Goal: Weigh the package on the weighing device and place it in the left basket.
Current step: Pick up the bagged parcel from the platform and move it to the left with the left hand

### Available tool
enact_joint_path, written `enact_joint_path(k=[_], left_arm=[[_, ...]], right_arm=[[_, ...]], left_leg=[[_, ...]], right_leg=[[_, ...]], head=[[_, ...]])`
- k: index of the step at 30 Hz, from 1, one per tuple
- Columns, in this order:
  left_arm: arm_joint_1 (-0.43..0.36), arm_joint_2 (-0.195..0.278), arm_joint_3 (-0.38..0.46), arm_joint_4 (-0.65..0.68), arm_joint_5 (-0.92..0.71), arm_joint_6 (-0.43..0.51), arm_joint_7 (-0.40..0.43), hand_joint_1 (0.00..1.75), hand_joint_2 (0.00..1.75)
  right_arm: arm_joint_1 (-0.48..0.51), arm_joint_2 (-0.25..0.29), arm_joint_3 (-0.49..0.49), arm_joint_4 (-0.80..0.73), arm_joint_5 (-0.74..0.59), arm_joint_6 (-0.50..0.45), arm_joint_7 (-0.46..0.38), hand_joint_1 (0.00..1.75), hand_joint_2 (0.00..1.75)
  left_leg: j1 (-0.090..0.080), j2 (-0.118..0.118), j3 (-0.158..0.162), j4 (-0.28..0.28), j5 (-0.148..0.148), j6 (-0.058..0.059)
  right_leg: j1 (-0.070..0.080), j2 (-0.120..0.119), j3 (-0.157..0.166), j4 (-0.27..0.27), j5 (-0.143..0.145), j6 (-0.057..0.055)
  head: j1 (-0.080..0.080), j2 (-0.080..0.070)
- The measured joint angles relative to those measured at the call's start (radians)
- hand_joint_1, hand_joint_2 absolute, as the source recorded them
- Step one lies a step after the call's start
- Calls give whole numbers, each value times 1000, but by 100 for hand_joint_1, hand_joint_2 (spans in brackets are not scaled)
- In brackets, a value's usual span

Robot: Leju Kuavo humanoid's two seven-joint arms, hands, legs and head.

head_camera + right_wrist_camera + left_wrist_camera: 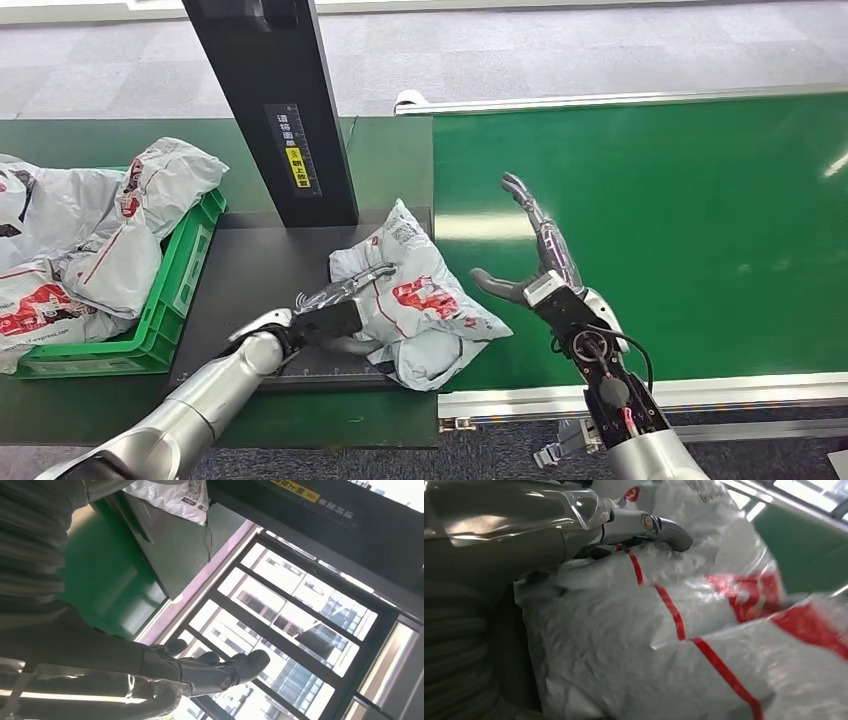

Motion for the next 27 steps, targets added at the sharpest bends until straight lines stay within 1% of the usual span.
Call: enact_joint_path(k=[2,4,5,8,9,12,15,23,27], left_arm=[[-30,7,-55,25,-73,8,13,0,175],[-53,11,-93,42,-111,13,25,1,175],[-61,13,-106,47,-121,14,31,6,175],[-73,17,-128,54,-142,19,46,132,175],[-73,18,-131,54,-145,25,48,171,175],[-67,20,-131,47,-154,57,48,175,175],[-48,20,-117,20,-157,85,42,175,175],[20,7,-31,-65,-121,135,23,175,175],[38,1,-9,-86,-119,141,20,175,175]], right_arm=[[4,-1,-6,-5,12,-1,0,0,175],[6,-2,-11,-9,22,0,0,0,175],[6,-2,-13,-13,26,0,0,0,175],[9,-2,-23,-25,36,6,0,0,175],[11,-2,-27,-29,38,8,0,0,175],[27,-2,-42,-45,49,13,1,0,175],[51,-4,-59,-64,58,15,2,0,175],[107,-7,-95,-122,98,6,0,0,175],[117,-8,-105,-136,100,4,0,0,175]], left_leg=[[0,-3,1,0,0,0],[0,-4,3,0,0,0],[0,-5,4,0,0,0],[0,-5,7,0,0,0],[0,-5,8,0,0,0],[0,-5,11,0,0,0],[0,-5,12,0,0,0],[0,-5,10,0,0,0],[0,-5,9,0,0,0]], right_leg=[[0,-3,2,0,0,0],[0,-4,5,0,-1,0],[0,-5,6,0,-1,1],[0,-5,10,0,-1,1],[0,-5,11,0,-1,1],[0,-5,14,0,-1,1],[0,-5,15,0,-1,1],[0,-5,12,0,-1,1],[0,-5,10,0,-1,1]], head=[[0,0],[0,0],[0,0],[0,0],[0,0],[0,0],[0,0],[0,0],[0,0]])
